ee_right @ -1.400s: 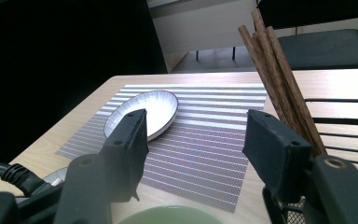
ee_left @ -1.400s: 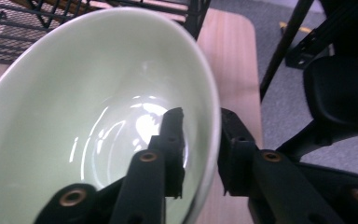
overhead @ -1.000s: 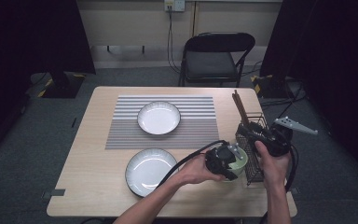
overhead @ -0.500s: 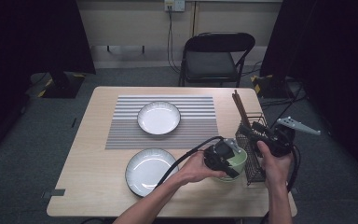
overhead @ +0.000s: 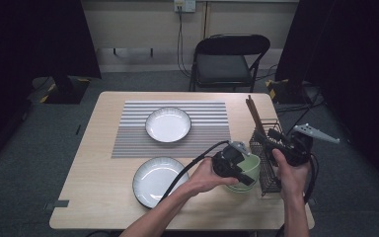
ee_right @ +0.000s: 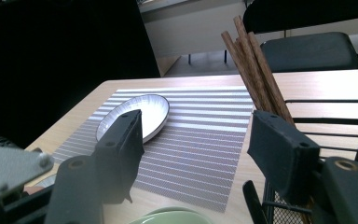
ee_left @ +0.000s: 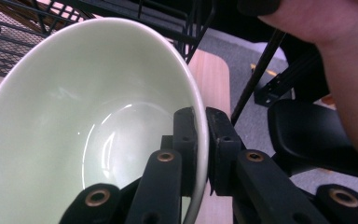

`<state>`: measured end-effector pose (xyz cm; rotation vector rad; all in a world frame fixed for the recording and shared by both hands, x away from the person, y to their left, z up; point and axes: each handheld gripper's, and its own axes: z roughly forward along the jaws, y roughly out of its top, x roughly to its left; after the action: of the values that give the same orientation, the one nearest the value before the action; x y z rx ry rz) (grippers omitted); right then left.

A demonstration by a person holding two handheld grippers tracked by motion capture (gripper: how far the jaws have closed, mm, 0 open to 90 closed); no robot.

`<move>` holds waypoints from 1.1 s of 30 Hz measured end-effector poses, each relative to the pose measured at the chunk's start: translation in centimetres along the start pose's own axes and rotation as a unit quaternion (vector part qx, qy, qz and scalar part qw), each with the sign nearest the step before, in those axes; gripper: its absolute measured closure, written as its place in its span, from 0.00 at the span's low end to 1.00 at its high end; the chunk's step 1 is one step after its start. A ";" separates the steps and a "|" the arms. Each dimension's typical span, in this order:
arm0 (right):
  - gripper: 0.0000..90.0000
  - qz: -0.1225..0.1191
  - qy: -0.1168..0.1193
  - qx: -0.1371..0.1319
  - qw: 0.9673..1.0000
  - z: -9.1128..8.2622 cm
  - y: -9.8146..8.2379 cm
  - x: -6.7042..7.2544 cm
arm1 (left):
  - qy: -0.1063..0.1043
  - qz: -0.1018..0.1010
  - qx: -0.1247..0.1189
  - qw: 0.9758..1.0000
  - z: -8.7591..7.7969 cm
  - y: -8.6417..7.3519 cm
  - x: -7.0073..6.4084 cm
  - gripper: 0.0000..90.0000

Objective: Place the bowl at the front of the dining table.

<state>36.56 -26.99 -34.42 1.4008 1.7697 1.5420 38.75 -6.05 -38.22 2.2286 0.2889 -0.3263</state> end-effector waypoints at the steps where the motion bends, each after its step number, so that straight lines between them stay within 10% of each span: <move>1: 0.39 -0.001 0.000 -0.001 1.000 0.0 0.1 0.1 | 0.001 0.001 -0.002 1.000 -0.2 0.0 0.0 0.93; 33: 0.32 -0.001 -0.011 -0.008 1.000 -0.2 0.3 0.5 | 0.040 -0.022 -0.069 0.997 -6.4 -1.4 1.3 0.93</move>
<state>36.35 -26.70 -33.97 1.4028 1.7421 1.5305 40.35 -0.08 -35.78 2.1047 0.3919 -0.2328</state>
